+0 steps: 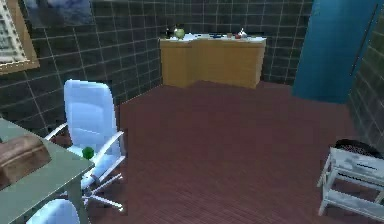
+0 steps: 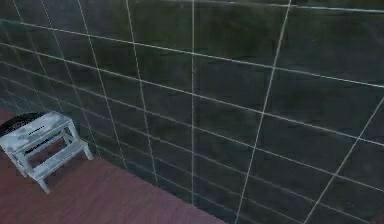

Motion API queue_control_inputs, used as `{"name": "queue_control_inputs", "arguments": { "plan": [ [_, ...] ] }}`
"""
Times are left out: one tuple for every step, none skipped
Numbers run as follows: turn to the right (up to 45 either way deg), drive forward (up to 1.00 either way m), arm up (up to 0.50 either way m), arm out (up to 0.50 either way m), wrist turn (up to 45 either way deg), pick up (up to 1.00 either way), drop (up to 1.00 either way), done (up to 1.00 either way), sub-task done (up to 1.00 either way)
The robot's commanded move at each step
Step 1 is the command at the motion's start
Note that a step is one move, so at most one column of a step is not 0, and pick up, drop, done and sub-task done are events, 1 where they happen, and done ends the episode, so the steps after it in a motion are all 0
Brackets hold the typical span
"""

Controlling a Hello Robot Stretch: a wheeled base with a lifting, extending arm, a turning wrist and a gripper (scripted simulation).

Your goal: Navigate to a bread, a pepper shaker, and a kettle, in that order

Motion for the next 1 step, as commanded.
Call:
{"name": "queue_control_inputs", "arguments": {
  "plan": [
    [45.0, 0.00, 0.00, 0.00, 0.0, 0.00, 0.00, 0.00, 0.00]
  ]
}}
